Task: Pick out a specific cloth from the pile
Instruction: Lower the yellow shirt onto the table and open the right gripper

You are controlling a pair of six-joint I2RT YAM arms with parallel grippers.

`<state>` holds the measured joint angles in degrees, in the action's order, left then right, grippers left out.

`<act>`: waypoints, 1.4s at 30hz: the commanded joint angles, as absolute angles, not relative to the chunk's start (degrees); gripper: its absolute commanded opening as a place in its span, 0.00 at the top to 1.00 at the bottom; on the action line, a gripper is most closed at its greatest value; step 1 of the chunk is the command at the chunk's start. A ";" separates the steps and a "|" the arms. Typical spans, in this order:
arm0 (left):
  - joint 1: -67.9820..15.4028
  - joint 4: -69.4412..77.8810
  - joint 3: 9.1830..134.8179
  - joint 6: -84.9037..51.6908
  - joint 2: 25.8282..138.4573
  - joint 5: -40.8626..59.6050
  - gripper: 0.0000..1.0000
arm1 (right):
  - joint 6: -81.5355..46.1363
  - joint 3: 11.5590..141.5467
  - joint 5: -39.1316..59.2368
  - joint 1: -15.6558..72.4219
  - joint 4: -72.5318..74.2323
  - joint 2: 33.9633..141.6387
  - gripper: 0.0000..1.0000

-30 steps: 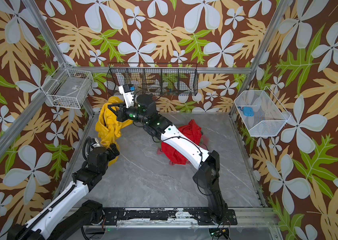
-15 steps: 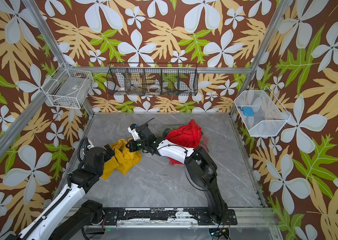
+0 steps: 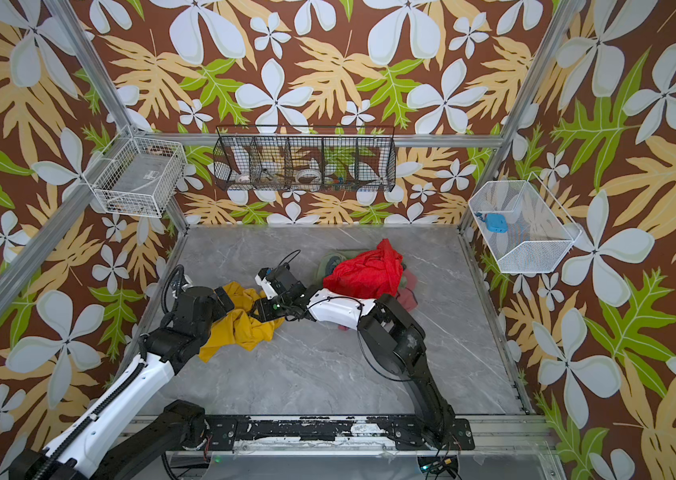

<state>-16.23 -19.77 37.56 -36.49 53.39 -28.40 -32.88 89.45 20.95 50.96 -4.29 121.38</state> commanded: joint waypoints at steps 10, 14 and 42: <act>-6.88 -25.77 35.69 -41.67 56.85 -15.61 0.00 | -22.57 87.74 6.68 50.27 -6.23 110.52 0.00; -3.62 -24.53 35.99 -39.74 58.28 -10.85 0.00 | -19.91 85.55 2.35 49.80 -6.85 106.98 0.00; -3.60 -17.49 31.00 -41.73 62.30 0.01 0.92 | -16.52 80.91 -3.49 46.49 -7.82 102.04 0.00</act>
<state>-3.68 -19.27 30.26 -41.82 62.63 -0.95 -16.29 80.75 -2.98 46.52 -7.49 102.17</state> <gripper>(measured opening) 0.135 0.995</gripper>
